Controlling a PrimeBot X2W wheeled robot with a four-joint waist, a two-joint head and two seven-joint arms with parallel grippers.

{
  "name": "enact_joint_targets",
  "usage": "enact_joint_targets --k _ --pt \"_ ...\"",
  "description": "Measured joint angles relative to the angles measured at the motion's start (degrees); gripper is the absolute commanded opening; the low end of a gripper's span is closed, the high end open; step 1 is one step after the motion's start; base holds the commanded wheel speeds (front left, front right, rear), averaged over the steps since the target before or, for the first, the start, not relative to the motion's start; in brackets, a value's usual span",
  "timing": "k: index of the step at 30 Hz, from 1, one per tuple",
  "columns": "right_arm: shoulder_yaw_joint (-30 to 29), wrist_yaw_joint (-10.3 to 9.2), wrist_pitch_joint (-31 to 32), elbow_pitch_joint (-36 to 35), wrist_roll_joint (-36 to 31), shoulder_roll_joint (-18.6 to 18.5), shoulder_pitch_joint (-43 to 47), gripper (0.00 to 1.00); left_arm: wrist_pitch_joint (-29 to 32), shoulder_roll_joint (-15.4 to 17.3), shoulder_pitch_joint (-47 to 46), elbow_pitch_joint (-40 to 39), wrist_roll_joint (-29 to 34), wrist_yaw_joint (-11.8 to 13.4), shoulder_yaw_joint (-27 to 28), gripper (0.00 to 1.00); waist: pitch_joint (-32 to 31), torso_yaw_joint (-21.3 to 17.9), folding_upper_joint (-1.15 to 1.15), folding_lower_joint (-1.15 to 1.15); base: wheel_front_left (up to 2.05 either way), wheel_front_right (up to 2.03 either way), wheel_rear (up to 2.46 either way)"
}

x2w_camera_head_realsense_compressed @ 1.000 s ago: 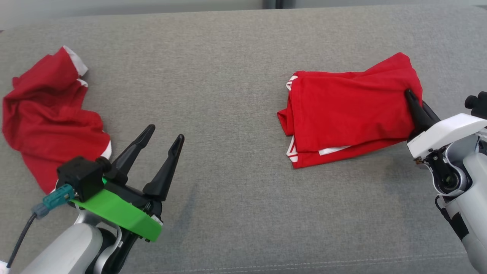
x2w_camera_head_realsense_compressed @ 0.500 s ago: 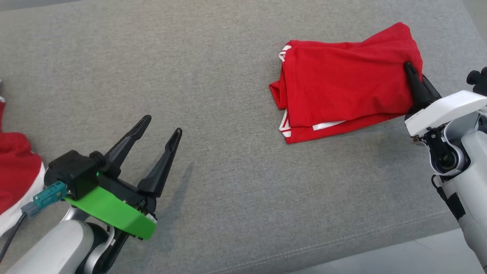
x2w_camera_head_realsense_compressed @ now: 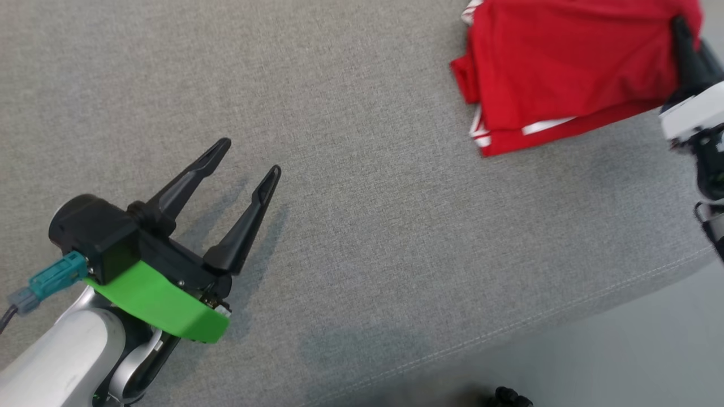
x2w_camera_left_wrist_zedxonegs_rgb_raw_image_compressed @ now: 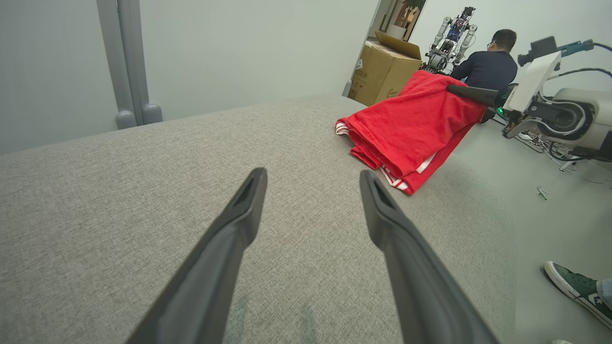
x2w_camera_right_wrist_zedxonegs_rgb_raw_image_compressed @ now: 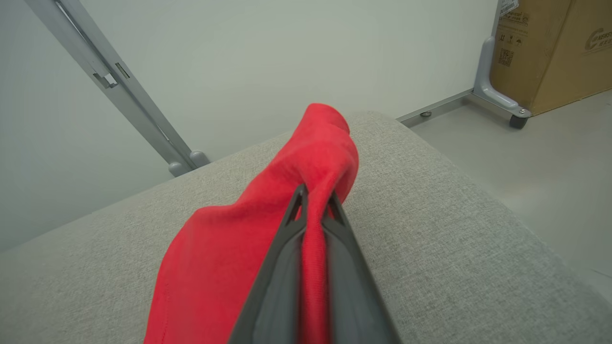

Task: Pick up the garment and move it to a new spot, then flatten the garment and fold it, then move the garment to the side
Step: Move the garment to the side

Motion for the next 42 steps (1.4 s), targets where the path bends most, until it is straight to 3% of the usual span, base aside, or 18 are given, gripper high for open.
enact_joint_targets --k 6,14,15,16,17,28,33,42 --pt "-1.47 -1.45 -0.62 0.96 -2.32 -3.46 -4.31 0.00 0.24 0.59 -2.42 -3.50 1.03 -0.03 0.25 1.00 4.11 -0.04 0.00 0.00 0.00 0.00 0.00" --pt "-3.53 -5.05 -2.00 4.37 -3.35 -5.34 -6.97 0.00 0.40 2.05 -3.86 -4.35 2.40 -0.56 0.83 1.00 8.62 1.58 0.00 0.00 0.00 0.00 0.00" --pt "-3.48 -5.63 -2.37 4.89 -3.88 -5.37 -7.27 0.17 0.40 2.10 -3.87 -4.34 2.40 -0.63 0.98 1.00 8.98 1.89 0.00 0.00 0.00 0.00 0.00" --pt "-3.33 -6.20 -2.68 5.20 -4.43 -5.36 -7.46 0.41 0.38 2.13 -3.87 -4.30 2.40 -0.63 1.14 1.00 9.31 2.22 0.00 0.00 0.00 0.00 0.00" --pt "-3.10 -6.77 -3.02 5.60 -4.98 -5.28 -7.70 1.00 0.38 2.20 -3.87 -4.26 2.40 -0.63 1.40 1.00 9.62 2.50 0.00 0.00 0.00 0.00 0.00" --pt "-3.41 -10.32 -5.56 12.22 -8.64 -4.86 -8.40 1.00 -1.72 2.20 -3.82 -1.26 2.40 -1.60 1.82 1.00 8.61 3.19 0.00 0.00 0.00 0.00 0.00" --pt "-4.78 -10.42 -6.68 13.61 -9.69 -5.38 -8.37 1.00 -3.23 1.22 -3.66 0.77 2.32 -2.11 1.55 1.00 5.80 2.77 0.00 0.00 0.00 0.00 0.00" --pt "-4.98 -9.71 -7.68 9.61 -10.16 -4.95 -8.25 1.00 -4.76 -1.70 -1.37 4.28 1.42 -2.53 0.99 1.00 -0.05 2.30 0.00 0.00 0.00 0.00 0.00"
